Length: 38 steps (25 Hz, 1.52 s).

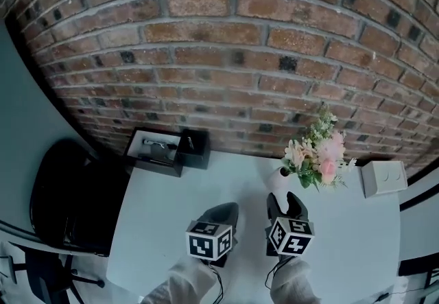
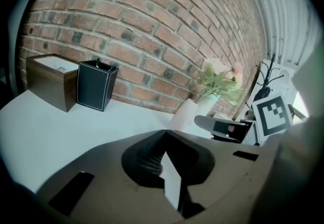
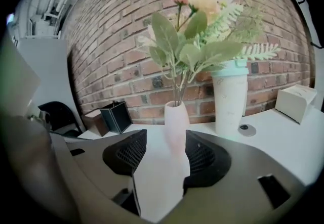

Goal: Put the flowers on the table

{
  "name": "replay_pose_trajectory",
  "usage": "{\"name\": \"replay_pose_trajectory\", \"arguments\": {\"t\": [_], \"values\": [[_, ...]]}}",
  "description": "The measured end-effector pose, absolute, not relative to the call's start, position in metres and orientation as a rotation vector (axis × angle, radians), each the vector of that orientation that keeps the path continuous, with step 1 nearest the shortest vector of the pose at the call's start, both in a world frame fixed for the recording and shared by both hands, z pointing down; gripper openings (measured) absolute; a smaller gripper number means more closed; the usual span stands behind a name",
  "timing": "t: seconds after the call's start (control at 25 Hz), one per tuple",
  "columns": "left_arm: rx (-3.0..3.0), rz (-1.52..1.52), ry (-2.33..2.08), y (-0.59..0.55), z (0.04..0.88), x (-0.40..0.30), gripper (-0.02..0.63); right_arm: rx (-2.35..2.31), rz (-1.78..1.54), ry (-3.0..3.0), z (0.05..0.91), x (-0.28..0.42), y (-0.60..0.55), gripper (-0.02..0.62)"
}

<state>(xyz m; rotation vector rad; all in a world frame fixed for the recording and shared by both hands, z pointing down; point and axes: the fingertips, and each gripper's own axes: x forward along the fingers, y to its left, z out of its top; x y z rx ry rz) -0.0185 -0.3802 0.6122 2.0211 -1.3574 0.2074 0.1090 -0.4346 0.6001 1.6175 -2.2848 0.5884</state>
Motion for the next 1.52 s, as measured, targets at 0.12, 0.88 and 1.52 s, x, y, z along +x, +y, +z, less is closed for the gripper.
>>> {"name": "replay_pose_trajectory", "arguments": {"t": [0.12, 0.88, 1.52], "values": [[2.037, 0.223, -1.328, -0.364, 0.603, -0.011, 0.008, 1.614, 0.606, -2.298, 0.581, 0.106, -0.414, 0.252], [2.169, 0.188, -1.241, -0.257, 0.499, 0.013, 0.008, 1.666, 0.583, -2.325, 0.489, 0.117, -0.278, 0.048], [2.176, 0.262, -1.390, -0.236, 0.488, 0.035, 0.008, 1.714, 0.592, -2.235, 0.476, 0.157, -0.253, 0.031]]}}
